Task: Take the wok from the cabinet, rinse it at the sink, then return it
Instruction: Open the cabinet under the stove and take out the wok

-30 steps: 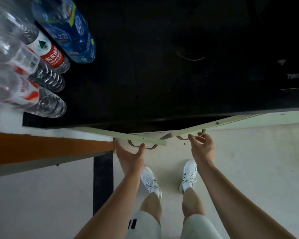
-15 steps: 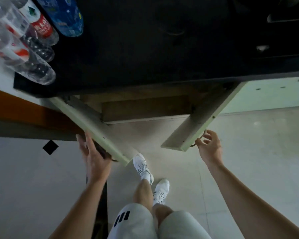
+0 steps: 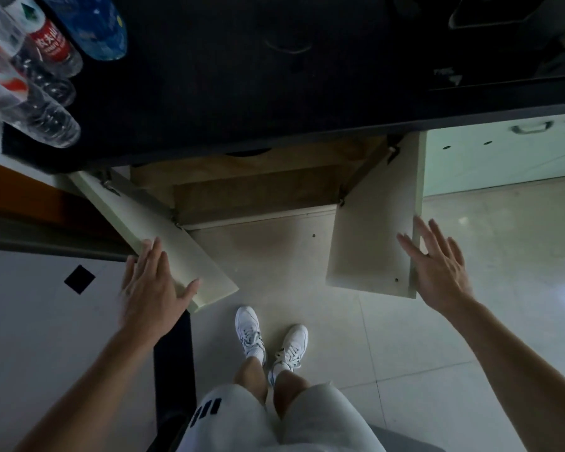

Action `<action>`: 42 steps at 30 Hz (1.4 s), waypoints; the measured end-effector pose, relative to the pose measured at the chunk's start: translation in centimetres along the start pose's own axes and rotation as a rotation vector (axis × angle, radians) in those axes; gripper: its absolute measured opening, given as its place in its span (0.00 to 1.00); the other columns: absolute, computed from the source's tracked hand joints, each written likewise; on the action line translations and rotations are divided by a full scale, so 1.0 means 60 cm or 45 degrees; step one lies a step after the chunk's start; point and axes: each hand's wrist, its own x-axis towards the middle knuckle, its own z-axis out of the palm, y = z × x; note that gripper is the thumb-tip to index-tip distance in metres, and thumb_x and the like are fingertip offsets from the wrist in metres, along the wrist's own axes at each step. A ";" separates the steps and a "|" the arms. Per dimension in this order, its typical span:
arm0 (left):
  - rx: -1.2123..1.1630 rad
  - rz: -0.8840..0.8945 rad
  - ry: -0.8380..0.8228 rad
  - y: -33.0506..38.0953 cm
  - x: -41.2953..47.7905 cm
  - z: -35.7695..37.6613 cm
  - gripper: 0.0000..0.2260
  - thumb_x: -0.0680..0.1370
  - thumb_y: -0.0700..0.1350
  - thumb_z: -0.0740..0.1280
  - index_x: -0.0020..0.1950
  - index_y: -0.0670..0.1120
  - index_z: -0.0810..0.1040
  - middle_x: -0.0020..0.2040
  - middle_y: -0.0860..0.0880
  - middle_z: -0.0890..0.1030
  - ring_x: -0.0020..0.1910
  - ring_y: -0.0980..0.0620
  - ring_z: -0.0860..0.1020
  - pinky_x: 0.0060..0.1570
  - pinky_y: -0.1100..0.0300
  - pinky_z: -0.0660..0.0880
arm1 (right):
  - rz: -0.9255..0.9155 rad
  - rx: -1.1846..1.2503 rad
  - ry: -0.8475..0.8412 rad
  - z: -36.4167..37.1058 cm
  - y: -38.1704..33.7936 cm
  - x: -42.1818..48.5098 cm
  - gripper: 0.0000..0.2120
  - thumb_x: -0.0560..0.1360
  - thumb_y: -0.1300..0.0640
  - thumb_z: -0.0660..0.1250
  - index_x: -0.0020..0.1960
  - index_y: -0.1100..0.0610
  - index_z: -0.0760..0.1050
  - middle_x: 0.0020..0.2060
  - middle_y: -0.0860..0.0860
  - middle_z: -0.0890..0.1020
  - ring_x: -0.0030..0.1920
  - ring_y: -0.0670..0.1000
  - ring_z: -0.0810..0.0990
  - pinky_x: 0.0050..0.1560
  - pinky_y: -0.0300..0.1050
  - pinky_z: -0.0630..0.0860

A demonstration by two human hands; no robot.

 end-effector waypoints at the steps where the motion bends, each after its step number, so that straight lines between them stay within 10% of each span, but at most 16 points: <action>1: 0.042 -0.004 -0.008 0.005 0.000 -0.001 0.39 0.76 0.62 0.63 0.73 0.32 0.64 0.79 0.39 0.57 0.79 0.44 0.52 0.77 0.46 0.48 | -0.025 -0.017 0.000 -0.007 -0.003 -0.002 0.35 0.66 0.74 0.71 0.71 0.56 0.75 0.81 0.58 0.58 0.81 0.60 0.54 0.77 0.65 0.58; 6: 0.185 0.116 -0.165 0.036 -0.024 -0.009 0.30 0.78 0.41 0.62 0.78 0.39 0.58 0.80 0.38 0.54 0.80 0.41 0.51 0.78 0.45 0.50 | -0.178 -0.190 -0.218 -0.012 -0.061 -0.001 0.22 0.64 0.59 0.70 0.58 0.59 0.83 0.72 0.58 0.73 0.79 0.59 0.61 0.79 0.55 0.49; 11: 0.106 0.017 -0.607 0.071 -0.051 0.031 0.31 0.79 0.41 0.59 0.80 0.50 0.51 0.81 0.42 0.41 0.79 0.36 0.46 0.75 0.43 0.55 | -0.110 -0.198 -0.563 0.035 -0.147 -0.017 0.37 0.73 0.44 0.63 0.80 0.50 0.58 0.82 0.56 0.53 0.82 0.59 0.45 0.78 0.60 0.40; 29: 0.069 -0.293 -0.394 -0.085 -0.075 0.086 0.29 0.80 0.56 0.56 0.80 0.51 0.54 0.81 0.45 0.54 0.80 0.46 0.51 0.76 0.47 0.48 | 0.294 -0.199 -0.572 0.064 -0.032 -0.039 0.38 0.76 0.39 0.63 0.81 0.45 0.51 0.82 0.50 0.52 0.81 0.58 0.49 0.78 0.61 0.48; 42: -0.113 -0.138 -0.191 -0.006 0.026 0.098 0.27 0.81 0.56 0.56 0.79 0.50 0.57 0.80 0.47 0.58 0.79 0.46 0.56 0.76 0.44 0.54 | 0.073 -0.045 -0.391 0.083 -0.174 0.020 0.38 0.75 0.43 0.69 0.80 0.52 0.59 0.79 0.56 0.61 0.80 0.60 0.56 0.77 0.63 0.53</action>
